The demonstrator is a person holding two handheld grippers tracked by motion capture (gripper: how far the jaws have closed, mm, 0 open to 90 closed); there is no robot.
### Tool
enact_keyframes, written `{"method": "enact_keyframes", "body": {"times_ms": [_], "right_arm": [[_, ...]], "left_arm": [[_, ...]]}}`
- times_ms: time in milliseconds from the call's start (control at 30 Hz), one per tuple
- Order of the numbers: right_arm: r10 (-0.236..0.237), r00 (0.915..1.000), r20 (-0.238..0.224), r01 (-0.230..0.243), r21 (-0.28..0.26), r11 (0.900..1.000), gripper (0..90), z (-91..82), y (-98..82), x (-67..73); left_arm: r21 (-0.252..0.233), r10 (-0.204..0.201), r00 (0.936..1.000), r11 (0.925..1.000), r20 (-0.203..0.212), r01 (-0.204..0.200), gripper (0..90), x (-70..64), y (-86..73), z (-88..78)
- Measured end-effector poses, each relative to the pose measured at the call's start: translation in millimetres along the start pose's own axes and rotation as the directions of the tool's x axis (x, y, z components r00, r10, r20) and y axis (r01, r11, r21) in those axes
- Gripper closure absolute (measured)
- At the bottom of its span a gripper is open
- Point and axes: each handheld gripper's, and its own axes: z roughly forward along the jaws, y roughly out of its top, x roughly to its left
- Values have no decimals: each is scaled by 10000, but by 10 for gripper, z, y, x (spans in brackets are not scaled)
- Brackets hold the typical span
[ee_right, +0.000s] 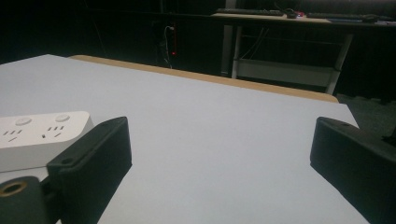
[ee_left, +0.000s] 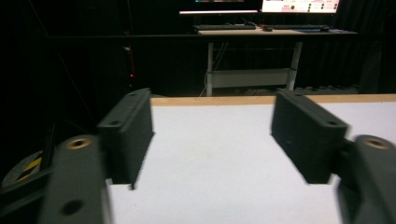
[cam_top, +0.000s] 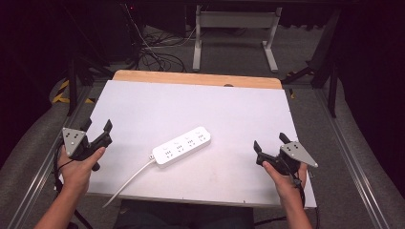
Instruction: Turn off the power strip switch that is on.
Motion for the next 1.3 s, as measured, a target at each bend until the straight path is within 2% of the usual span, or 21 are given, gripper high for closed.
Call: {"method": "enact_keyframes", "body": {"times_ms": [133,200,267,367,400,467,633,967,1067,1167,1300], "right_arm": [[-19,10000,1,19,12,10000,62,-3,-1,-3],[-33,10000,-28,33,31,10000,64,-1,-2,0],[7,10000,-87,-7,50,10000,65,5,-4,5],[-7,9999,-102,8,47,10000,67,9,0,10],[-6,9999,-125,7,42,10000,67,11,2,11],[-46,9999,-148,47,41,10000,70,14,2,12],[-43,9999,-154,43,48,10000,71,16,4,12],[-45,9999,-162,46,52,10000,73,15,6,12],[-70,9998,-184,71,62,10000,75,12,4,11],[-77,9997,-235,80,125,9999,82,15,-2,16],[-47,9996,-273,50,134,9999,85,11,-1,19]], "left_arm": [[50,106,9997,9999,197,-107,546,9,13,-11],[69,142,9996,9999,224,-144,656,12,15,-15],[66,84,9990,9999,449,-87,762,34,30,-34],[197,6,9979,9998,648,-18,883,44,54,-56],[155,13,9977,9999,675,-23,899,44,62,-65],[128,195,9954,9997,935,-208,900,48,91,-88],[102,373,9928,9992,1142,-387,900,26,118,-109],[519,349,9894,9977,1410,-426,900,23,139,-92],[986,560,9808,9923,1868,-755,900,-24,165,-80],[1289,563,9740,9879,2193,-861,900,-57,178,-51],[1435,535,9695,9856,2391,-897,900,-84,194,-11]]}}
